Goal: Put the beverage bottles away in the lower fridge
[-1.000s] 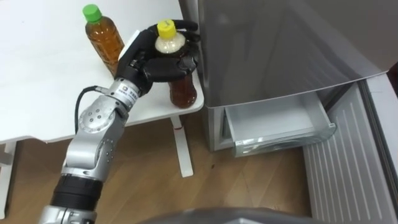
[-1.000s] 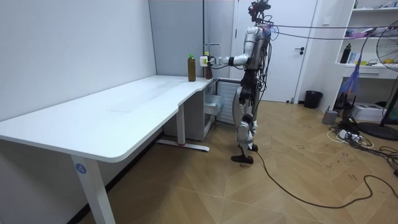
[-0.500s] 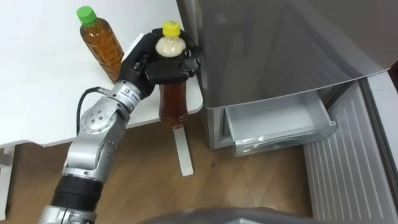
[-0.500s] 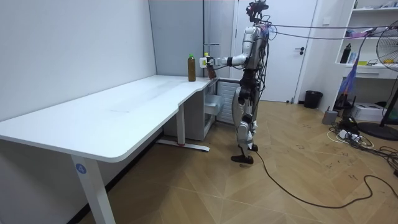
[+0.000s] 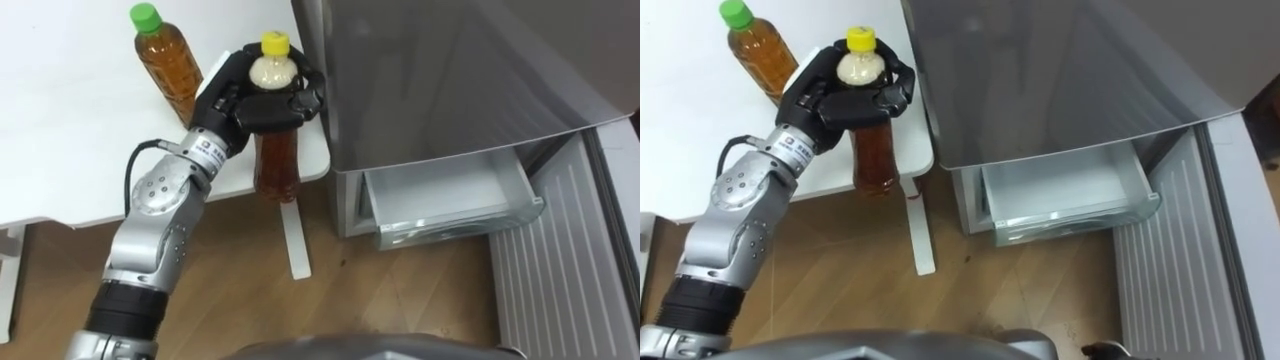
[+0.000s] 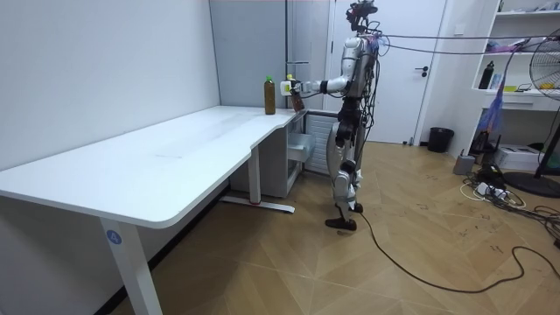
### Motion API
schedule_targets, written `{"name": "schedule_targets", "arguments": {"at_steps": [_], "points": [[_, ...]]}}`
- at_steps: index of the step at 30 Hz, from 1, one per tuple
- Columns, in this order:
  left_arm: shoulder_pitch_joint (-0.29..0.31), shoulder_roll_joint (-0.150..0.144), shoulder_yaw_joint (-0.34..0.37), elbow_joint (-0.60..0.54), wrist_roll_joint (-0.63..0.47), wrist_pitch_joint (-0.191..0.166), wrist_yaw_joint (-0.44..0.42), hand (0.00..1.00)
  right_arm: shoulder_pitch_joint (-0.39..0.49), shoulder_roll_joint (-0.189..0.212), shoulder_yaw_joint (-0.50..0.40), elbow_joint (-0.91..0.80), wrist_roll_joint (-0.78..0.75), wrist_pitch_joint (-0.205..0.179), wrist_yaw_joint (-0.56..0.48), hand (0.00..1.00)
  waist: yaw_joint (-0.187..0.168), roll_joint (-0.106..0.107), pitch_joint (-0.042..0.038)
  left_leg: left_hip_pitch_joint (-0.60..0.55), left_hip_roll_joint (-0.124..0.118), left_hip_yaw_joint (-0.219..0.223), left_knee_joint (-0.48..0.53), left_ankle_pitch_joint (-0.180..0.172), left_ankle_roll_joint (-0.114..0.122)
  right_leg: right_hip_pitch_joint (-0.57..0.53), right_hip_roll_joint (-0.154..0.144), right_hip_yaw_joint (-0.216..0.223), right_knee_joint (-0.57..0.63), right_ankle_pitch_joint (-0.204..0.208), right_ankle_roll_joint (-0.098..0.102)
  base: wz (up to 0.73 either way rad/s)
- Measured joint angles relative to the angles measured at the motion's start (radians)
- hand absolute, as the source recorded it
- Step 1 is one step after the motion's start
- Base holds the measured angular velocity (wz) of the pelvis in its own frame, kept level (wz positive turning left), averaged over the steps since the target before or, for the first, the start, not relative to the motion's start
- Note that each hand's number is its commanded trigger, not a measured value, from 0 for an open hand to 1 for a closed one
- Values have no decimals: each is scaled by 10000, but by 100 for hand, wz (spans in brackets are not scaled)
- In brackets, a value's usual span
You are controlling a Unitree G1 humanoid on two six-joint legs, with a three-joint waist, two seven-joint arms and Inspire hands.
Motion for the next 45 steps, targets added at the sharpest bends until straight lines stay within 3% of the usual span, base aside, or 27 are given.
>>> {"name": "schedule_targets", "arguments": {"at_steps": [10, 14, 22, 24, 29, 34, 37, 45], "points": [[37, -56, -54, -690, 13, -1, 39, 100, -416, 11, 6, -136, 160, -211, -42, 0, 100, 16, -19, -63, -2, -116, 21, 1, 0, 41, -1, -181, 16, 6, -9, 5], [36, -289, -139, -1180, -44, -15, -23, 100, -757, 11, 30, -202, 184, -290, -266, 0, 108, 14, -20, 1, 1, -115, 38, 1, 1, 100, -2, -192, 31, 12, -15, 0], [89, -358, -544, -1558, -508, -18, -95, 100, -721, -42, 850, -1628, 222, -405, -470, 0, 276, -90, -30, 34, 8, -97, 27, 2, -1, 112, 5, -174, 2, 13, -17, -2], [238, -299, -726, -2062, -509, -19, -105, 100, -723, 72, 985, -2131, 324, -662, -461, 0, 401, -186, -87, -7, 4, -104, 34, 2, -1, 74, 3, -181, -8, 16, -21, 0], [663, -260, -919, -2483, -509, -31, -275, 100, -779, 436, 1576, -3061, 390, -1076, -316, 0, 671, -185, -107, 123, 1, -198, 22, 2, -2, 224, -3, -261, -8, 16, -21, 5], [1116, -248, -903, -2484, -508, -31, -286, 100, -736, 466, 1956, -3992, 390, -1109, 163, 0, 749, -168, -95, 123, -5, -338, 34, 3, -3, 358, -5, -439, -6, 16, -21, 10], [1239, -236, -905, -2380, -509, -31, -301, 100, -708, 483, 1967, -4645, 425, -1089, 643, 0, 748, -203, -37, 102, -16, -420, 119, 2, -3, 370, -17, -479, -4, 16, -21, 3], [1422, -211, -900, -1976, -399, -30, -633, 100, -145, 380, 2264, -7284, 750, -1042, 2492, 0, 1004, -143, 28, -270, -1, -460, 432, -14, 4, 131, -21, -598, 27, 14, -22, 4]]}}
